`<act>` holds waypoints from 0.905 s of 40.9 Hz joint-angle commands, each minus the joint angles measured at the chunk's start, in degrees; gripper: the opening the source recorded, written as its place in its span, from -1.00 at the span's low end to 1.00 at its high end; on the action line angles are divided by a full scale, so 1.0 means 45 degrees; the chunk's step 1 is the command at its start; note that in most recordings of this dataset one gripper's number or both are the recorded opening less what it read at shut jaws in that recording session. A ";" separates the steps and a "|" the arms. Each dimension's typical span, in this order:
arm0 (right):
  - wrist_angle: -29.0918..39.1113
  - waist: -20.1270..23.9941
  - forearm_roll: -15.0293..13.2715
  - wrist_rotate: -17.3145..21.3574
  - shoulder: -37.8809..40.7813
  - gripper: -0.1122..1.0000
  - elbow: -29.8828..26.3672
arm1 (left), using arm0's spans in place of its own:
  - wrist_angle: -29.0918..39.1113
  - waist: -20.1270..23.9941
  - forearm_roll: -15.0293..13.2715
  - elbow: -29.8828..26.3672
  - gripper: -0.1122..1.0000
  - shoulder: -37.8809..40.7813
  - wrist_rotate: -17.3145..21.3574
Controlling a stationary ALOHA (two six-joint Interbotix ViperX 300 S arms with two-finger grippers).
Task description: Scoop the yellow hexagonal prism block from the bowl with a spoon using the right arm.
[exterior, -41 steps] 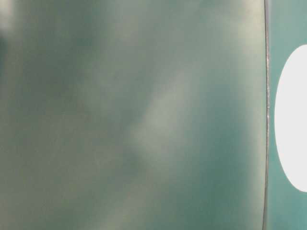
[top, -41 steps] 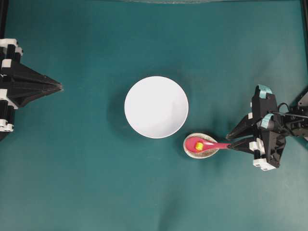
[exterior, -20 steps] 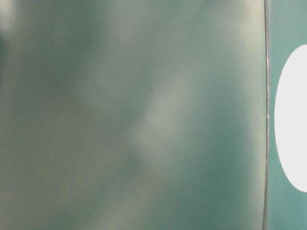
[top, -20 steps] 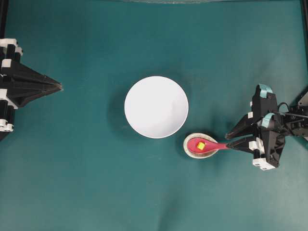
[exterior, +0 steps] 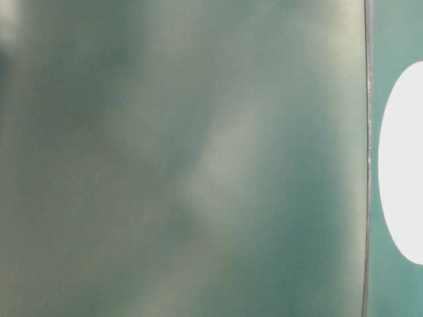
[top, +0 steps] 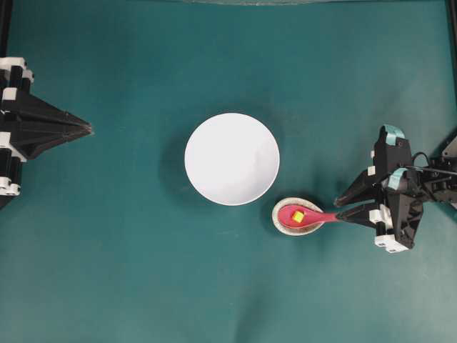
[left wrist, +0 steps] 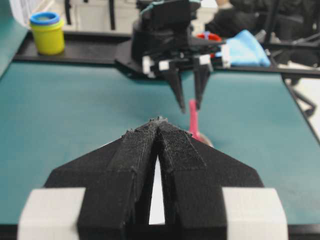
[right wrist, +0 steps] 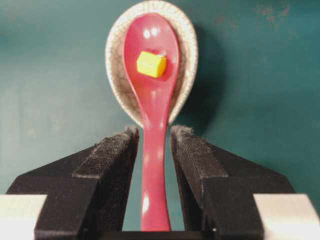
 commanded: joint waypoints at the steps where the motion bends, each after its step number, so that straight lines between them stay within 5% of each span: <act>1: -0.0469 0.0039 0.0000 -0.0039 -0.0078 -0.08 -0.0078 | -0.0098 0.0020 -0.0020 -0.0410 -0.78 0.0098 -0.0020; 37: -0.1895 0.0449 -0.0059 -0.0020 0.0801 -0.07 0.0176 | -0.0352 0.0020 -0.0020 -0.0469 -0.78 0.0078 0.0156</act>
